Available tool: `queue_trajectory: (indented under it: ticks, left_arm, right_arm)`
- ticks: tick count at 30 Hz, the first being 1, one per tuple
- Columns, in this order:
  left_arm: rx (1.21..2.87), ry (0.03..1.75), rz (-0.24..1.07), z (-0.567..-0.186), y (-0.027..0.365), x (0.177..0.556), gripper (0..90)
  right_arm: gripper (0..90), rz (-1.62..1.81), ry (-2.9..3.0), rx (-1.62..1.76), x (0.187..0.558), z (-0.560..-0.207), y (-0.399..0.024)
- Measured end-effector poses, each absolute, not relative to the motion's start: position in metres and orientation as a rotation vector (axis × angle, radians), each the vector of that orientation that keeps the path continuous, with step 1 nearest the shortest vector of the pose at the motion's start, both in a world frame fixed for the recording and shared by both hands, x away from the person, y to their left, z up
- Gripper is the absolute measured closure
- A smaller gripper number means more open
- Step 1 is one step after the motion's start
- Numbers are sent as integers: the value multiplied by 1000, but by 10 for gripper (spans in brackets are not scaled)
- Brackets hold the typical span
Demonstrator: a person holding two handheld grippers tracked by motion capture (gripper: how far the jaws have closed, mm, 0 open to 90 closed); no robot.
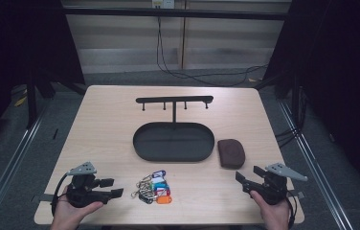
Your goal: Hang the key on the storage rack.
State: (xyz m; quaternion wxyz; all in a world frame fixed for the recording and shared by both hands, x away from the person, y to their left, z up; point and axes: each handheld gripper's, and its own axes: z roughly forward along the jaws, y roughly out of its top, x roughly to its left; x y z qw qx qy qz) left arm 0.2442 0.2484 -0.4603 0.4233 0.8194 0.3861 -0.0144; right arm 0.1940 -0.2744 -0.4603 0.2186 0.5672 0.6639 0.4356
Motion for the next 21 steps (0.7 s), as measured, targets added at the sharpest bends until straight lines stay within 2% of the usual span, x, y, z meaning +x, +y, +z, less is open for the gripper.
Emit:
queue_trajectory:
  ticks: [12,17,21]
  left_arm:
    - [2003,934,-95,-455,250,243,452]
    - [2012,911,-98,-448,244,244,542]
    - [2049,887,-89,-439,235,245,563]
  right_arm:
    - [232,1211,1857,1580,195,-461,-273]
    - [233,1201,1865,1568,193,-461,-271]
    - [233,1197,1875,1565,193,-461,-270]
